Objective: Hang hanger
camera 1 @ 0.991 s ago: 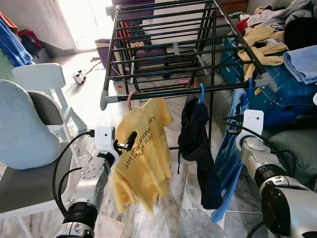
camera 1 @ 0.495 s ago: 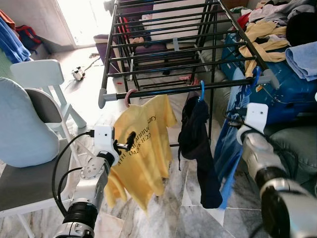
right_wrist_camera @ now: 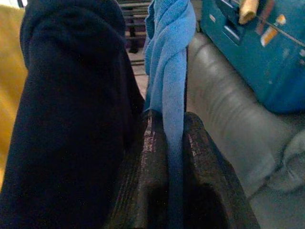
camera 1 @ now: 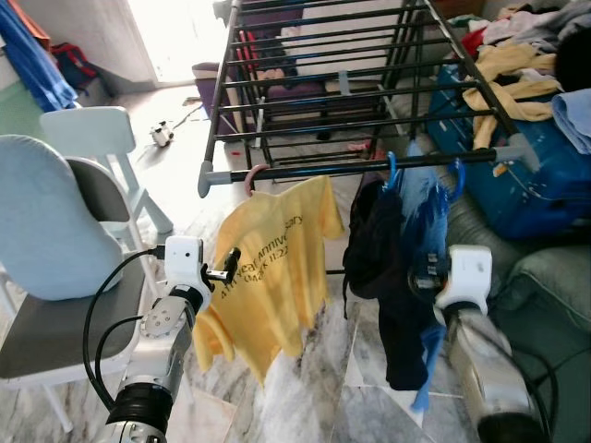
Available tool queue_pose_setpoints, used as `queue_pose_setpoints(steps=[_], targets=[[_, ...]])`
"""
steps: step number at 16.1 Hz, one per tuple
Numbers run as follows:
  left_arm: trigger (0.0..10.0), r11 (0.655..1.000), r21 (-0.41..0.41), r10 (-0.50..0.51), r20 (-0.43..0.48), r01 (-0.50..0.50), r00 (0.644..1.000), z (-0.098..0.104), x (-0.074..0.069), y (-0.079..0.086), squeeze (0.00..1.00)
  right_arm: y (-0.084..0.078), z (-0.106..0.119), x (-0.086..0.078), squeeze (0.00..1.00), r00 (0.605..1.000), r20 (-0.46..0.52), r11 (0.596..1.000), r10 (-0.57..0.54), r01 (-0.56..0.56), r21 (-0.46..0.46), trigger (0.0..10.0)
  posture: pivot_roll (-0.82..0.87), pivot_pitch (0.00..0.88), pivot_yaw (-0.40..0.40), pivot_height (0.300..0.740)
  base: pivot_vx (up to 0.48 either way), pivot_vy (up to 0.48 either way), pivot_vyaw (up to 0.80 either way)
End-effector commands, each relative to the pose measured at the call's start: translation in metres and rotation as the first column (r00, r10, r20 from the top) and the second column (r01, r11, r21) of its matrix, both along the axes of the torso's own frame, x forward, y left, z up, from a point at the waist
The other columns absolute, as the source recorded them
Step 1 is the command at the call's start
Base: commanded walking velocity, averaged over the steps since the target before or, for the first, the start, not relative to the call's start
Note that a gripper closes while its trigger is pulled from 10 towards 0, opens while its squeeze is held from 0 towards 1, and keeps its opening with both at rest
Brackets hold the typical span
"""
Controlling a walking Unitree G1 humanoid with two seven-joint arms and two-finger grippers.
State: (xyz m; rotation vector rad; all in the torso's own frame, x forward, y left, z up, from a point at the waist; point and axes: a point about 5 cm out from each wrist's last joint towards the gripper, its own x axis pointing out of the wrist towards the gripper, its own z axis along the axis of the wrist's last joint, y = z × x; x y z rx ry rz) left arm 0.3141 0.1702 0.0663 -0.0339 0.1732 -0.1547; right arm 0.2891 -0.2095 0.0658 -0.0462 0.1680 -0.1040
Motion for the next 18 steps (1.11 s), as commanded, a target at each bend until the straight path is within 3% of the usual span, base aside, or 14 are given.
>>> queue_pose_setpoints(steps=[1,7,18], targets=[[10.0,1.000,0.021,0.003,0.002,-0.003,1.000,0.001,0.000,0.003,0.00,0.005,0.019,0.007,0.00,0.997,0.076,1.000,0.012,-0.011,-0.010,10.0,-0.15,0.000,0.097,0.740,0.000,0.000,0.00],[10.0,0.999,0.036,-0.001,0.006,0.001,1.000,0.003,-0.001,0.003,0.00,0.010,0.032,0.008,0.00,0.997,0.080,1.000,0.008,-0.006,-0.027,10.0,-0.15,0.000,0.091,0.740,0.000,0.000,0.00],[10.0,0.999,0.046,0.015,0.007,-0.016,1.000,0.004,0.000,0.004,0.00,0.016,0.037,0.018,0.00,0.996,0.084,1.000,0.017,-0.016,-0.010,10.0,-0.14,0.000,0.083,0.740,-0.332,0.000,0.00]])
